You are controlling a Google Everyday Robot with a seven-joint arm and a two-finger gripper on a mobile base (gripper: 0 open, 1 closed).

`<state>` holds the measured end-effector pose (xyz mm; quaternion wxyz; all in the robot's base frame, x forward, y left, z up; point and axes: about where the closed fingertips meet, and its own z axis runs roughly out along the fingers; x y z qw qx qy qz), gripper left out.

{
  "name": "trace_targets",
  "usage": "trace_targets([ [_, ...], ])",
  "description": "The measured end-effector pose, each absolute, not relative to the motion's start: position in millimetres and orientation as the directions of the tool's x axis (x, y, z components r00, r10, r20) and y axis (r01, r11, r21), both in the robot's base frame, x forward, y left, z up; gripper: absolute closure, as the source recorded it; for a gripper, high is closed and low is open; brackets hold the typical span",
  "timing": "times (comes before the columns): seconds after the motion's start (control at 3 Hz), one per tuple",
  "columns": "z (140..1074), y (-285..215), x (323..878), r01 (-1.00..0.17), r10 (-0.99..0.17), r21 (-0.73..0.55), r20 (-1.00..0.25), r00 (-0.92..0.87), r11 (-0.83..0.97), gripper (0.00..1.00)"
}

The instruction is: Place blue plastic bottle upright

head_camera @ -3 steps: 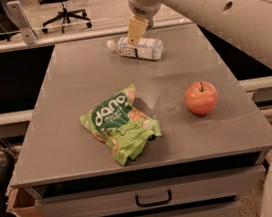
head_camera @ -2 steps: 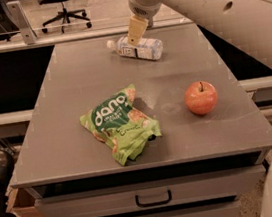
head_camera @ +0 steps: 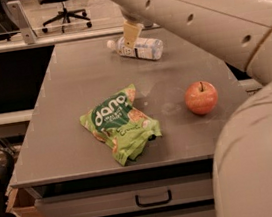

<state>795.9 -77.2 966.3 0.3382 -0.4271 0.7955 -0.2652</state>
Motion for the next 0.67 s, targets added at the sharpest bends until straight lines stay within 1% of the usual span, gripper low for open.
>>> trace_targets([
  [0.33, 955.5, -88.6, 811.2, -0.480, -0.849, -0.728, -0.273, -0.453, 0.490, 0.00],
  [0.67, 948.8, -103.4, 823.5, -0.490, -0.841, -0.713, -0.271, -0.468, 0.502, 0.00],
])
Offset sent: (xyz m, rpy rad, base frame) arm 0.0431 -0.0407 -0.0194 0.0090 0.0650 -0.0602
